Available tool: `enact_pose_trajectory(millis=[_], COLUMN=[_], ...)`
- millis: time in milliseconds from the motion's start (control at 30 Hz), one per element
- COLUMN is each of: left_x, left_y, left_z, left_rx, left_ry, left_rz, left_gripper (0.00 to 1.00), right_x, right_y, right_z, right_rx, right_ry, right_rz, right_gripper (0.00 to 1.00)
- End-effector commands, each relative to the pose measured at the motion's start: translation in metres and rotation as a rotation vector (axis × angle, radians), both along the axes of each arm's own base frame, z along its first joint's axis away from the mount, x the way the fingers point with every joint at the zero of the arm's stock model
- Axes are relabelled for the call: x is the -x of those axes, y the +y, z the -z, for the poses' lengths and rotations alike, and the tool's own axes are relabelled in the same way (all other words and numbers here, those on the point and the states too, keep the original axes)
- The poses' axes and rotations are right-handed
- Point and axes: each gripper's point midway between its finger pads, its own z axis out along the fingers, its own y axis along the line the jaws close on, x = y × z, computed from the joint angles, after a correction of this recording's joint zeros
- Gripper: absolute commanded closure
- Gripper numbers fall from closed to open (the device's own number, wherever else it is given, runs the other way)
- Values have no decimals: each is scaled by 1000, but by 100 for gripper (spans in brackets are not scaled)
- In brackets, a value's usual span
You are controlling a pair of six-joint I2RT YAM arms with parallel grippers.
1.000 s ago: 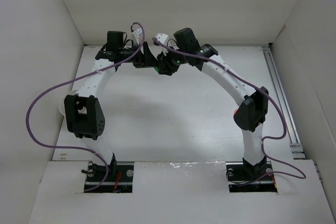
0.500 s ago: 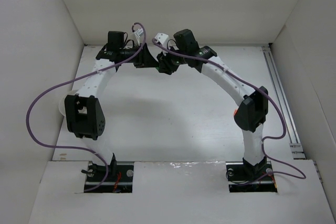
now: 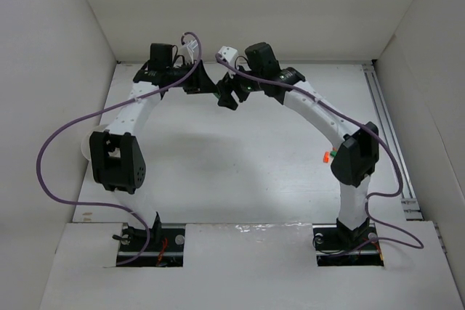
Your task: Sort the legos into containers by color
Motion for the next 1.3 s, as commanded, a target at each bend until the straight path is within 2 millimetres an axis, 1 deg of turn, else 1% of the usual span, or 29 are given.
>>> enact_pose_trajectory(millis=[0, 33, 67, 100, 167, 200, 233, 267, 333, 367, 433, 467, 500, 567, 600, 633, 700, 767, 800, 833, 867, 900, 967, 1100, 1133, 1167, 1200, 1233, 1267], left_x=[-7, -8, -12, -13, -17, -18, -16, -18, -16, -15, -10, -7, 0, 6, 9, 17, 23, 38, 43, 51, 59, 62, 71, 74, 71, 71, 69, 69, 70], left_y=[9, 10, 16, 17, 30, 41, 43, 55, 75, 95, 120, 132, 153, 180, 199, 210, 235, 265, 274, 294, 302, 312, 333, 349, 351, 351, 355, 358, 360], left_z=[-40, -46, -45, -44, -44, -52, -49, -51, -44, -50, -43, -40, -43, -39, -43, -38, -44, -38, -39, -38, -29, -32, -29, -23, -30, -31, -26, -28, -21], left_rx=[-34, -36, -47, -48, -56, -64, -76, -98, -139, -150, -195, -220, -244, -327, -357, -388, -464, -538, -555, -602, -623, -634, -639, -676, -685, -684, -691, -707, -717], left_ry=[-139, -160, -161, -155, -155, -178, -164, -183, -164, -171, -159, -150, -144, -146, -151, -115, -127, -71, -65, -57, 2, 11, 69, 125, 107, 114, 137, 134, 159], left_rz=[-59, -67, -93, -104, -140, -175, -188, -215, -276, -330, -378, -407, -456, -509, -550, -567, -608, -669, -675, -695, -699, -712, -733, -740, -737, -735, -734, -746, -735], left_gripper=[91, 91, 91, 91, 93, 94, 94, 94, 94, 94, 94, 94, 94, 94, 94, 94, 94, 94, 94, 94, 94, 94, 94, 92, 92, 92, 91, 91, 91], right_x=[11, 13, 18, 19, 18, 21, 16, 17, 4, 0, -11, -11, -18, -27, -33, -34, -44, -50, -54, -55, -57, -60, -64, -72, -77, -76, -81, -82, -84], right_y=[1, -3, -3, -4, -10, -11, -16, -17, -30, -34, -45, -44, -49, -52, -55, -55, -64, -67, -70, -69, -73, -71, -74, -74, -78, -76, -81, -80, -84], right_z=[-50, -52, -54, -48, -54, -47, -47, -43, -36, -33, -27, -33, -30, -27, -23, -21, -18, -18, -16, -10, -11, -8, -7, -1, -2, 3, 1, -2, -2], right_rx=[-129, -138, -145, -142, -169, -165, -169, -168, -159, -163, -168, -182, -187, -189, -186, -182, -177, -183, -190, -189, -194, -199, -218, -242, -249, -252, -264, -271, -281], right_ry=[-63, -55, -51, -29, -7, 31, 39, 56, 82, 110, 138, 139, 162, 177, 183, 189, 191, 196, 208, 226, 229, 236, 253, 279, 268, 290, 290, 278, 290], right_rz=[-39, -35, -50, -44, -43, -31, -11, -6, 45, 68, 113, 109, 136, 156, 168, 169, 199, 214, 220, 227, 228, 233, 247, 262, 271, 268, 283, 281, 287], right_gripper=[20, 7, 4, 2, 0, 0, 0, 0, 0, 0, 0, 0, 0, 0, 0, 0, 0, 0, 0, 0, 0, 0, 0, 0, 0, 0, 0, 0, 0])
